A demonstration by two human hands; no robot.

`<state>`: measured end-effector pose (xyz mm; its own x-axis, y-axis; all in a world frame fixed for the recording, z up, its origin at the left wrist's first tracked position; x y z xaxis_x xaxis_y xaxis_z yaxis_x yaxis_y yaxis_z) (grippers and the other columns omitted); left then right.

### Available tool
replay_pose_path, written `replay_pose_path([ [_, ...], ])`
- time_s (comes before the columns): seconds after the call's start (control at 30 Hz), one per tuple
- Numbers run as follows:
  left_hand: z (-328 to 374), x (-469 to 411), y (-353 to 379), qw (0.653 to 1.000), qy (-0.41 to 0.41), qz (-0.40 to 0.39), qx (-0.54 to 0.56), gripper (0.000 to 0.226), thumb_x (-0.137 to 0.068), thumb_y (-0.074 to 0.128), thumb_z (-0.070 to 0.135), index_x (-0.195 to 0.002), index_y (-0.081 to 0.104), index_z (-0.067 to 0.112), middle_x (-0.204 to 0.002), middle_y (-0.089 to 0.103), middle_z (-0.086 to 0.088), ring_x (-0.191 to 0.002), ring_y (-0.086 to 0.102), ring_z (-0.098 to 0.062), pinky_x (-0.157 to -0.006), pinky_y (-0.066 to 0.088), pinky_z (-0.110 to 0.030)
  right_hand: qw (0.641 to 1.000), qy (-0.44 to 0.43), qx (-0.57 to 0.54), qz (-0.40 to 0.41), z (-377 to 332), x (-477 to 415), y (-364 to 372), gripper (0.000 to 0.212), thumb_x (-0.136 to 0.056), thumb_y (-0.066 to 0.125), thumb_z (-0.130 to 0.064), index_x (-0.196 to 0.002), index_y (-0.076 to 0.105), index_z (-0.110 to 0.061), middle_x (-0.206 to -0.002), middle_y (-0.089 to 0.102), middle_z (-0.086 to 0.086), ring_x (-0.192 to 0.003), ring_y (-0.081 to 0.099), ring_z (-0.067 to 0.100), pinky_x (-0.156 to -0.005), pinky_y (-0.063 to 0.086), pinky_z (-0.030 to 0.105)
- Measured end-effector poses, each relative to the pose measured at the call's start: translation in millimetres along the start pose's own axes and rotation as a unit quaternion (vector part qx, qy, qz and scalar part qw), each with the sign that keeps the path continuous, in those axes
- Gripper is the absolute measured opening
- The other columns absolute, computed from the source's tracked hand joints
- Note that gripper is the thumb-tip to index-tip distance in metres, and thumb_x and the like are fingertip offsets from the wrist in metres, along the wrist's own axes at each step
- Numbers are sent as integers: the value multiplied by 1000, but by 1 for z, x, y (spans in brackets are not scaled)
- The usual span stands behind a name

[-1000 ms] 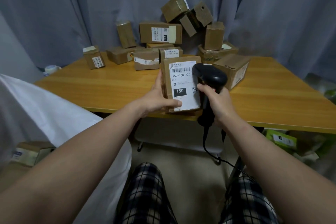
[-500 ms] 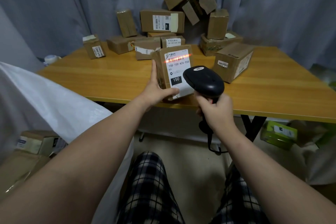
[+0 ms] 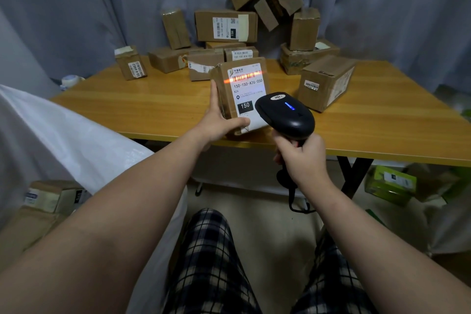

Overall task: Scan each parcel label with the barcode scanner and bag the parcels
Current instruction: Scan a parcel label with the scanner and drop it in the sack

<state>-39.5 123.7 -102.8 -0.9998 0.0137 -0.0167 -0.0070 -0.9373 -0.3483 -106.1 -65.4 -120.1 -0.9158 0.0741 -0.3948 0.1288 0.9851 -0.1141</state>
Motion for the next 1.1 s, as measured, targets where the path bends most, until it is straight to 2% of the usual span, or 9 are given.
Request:
replay_pose_path([
  [0.33,0,13,4,998,29,40,44,135,-54,85,53,-142,-17,54,-155,29,1,-139,34,-28,-106,38,-58,1000,-12,8,-13,-9,-8,2,23,-88,68,-11,-69,57,-18,-47,56,-11,-46,57,6,-52,46,21],
  [0.43,0,26,-3,995,15,45,90,127,-69,84,36,-145,-16,50,-148,41,2,-130,46,-21,-93,52,-43,1000,-16,-9,-13,-15,-11,8,21,-80,71,-24,-67,56,-18,-48,53,-14,-52,56,10,-57,46,28],
  [0.5,-3,38,-11,992,8,49,114,118,-80,77,19,-147,-16,46,-138,52,5,-116,57,-12,-71,57,-25,999,-29,-28,-23,-20,-11,17,15,-74,71,-29,-80,62,-19,-67,61,-17,-67,60,4,-63,45,22],
  [0.57,-5,57,-22,990,-2,64,127,115,-82,75,14,-147,-14,47,-131,57,7,-106,61,-8,-62,56,-20,997,-32,-47,-45,-24,-12,28,39,-71,74,-26,-106,61,-14,-100,66,-2,-91,62,1,-74,46,11],
  [0.67,-14,88,-53,983,-18,117,141,113,-82,74,13,-146,-11,50,-129,59,7,-105,63,-10,-61,55,-20,992,-14,-66,-108,-35,-7,54,43,-77,79,-14,-116,62,-8,-106,67,2,-96,63,0,-78,46,11],
  [0.77,-24,123,-90,981,-27,159,111,108,-81,72,10,-146,-5,51,-124,63,6,-97,66,-10,-65,58,-26,984,-7,-98,-150,-54,4,90,19,-82,73,-7,-95,68,-20,-82,69,-13,-81,64,-8,-70,46,9],
  [0.9,-34,173,-140,971,-51,223,70,107,-81,69,0,-146,-2,46,-108,65,4,-76,67,-5,-59,55,-22,969,16,-129,-212,-79,27,148,16,-84,72,-8,-77,67,-22,-58,62,-17,-63,59,-3,-64,47,14],
  [1.0,-47,211,-183,962,-87,255,45,115,-74,75,5,-147,-6,42,-117,62,0,-88,66,-13,-61,56,-24,950,39,-108,-292,-91,47,189,7,-83,74,-15,-89,71,-13,-73,68,-5,-71,65,4,-69,53,21],
  [1.1,-51,245,-215,939,-148,307,-52,127,-53,81,33,-147,-3,47,-139,47,-6,-118,55,-28,-87,55,-43,930,74,-53,-355,-92,63,226,19,-83,74,-26,-96,70,-14,-89,71,6,-85,66,15,-78,56,32],
])
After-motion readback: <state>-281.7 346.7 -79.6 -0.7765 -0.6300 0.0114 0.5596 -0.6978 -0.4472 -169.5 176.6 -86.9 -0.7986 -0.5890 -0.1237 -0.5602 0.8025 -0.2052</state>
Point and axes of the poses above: each hand's wrist, its own x-axis away from the middle knuckle, its own y-axis out of the palm, z = x × y, the point moved 2 cm from there along -x, towards the middle knuckle
